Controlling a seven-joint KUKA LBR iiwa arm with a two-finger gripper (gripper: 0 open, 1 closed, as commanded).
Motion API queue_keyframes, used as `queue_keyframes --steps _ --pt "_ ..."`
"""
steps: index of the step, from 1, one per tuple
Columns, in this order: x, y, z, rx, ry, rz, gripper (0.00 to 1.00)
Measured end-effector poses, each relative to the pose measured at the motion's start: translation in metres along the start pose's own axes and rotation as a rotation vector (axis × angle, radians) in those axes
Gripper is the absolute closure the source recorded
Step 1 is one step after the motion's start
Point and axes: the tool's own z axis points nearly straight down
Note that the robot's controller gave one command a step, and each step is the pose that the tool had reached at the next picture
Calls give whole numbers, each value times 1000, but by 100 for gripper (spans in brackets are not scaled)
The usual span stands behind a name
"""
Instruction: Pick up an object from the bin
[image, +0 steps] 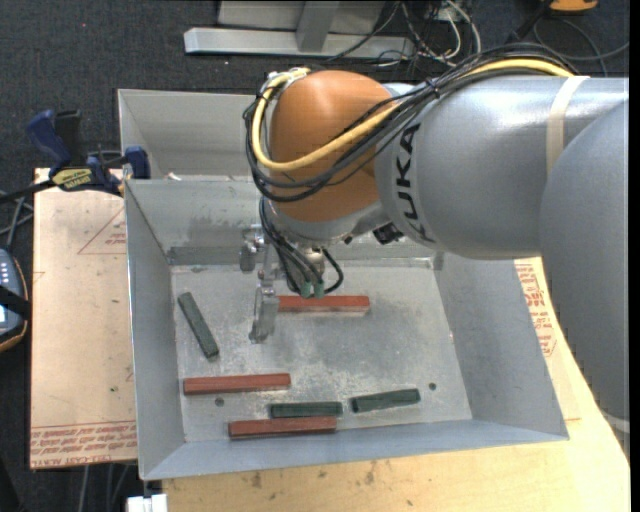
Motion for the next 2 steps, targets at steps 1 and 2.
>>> queue_keyframes --steps 1,2 --pt "-5 -11 14 -4 -7 -56 0" --pt "-7 -66 77 3 -4 -181 0"
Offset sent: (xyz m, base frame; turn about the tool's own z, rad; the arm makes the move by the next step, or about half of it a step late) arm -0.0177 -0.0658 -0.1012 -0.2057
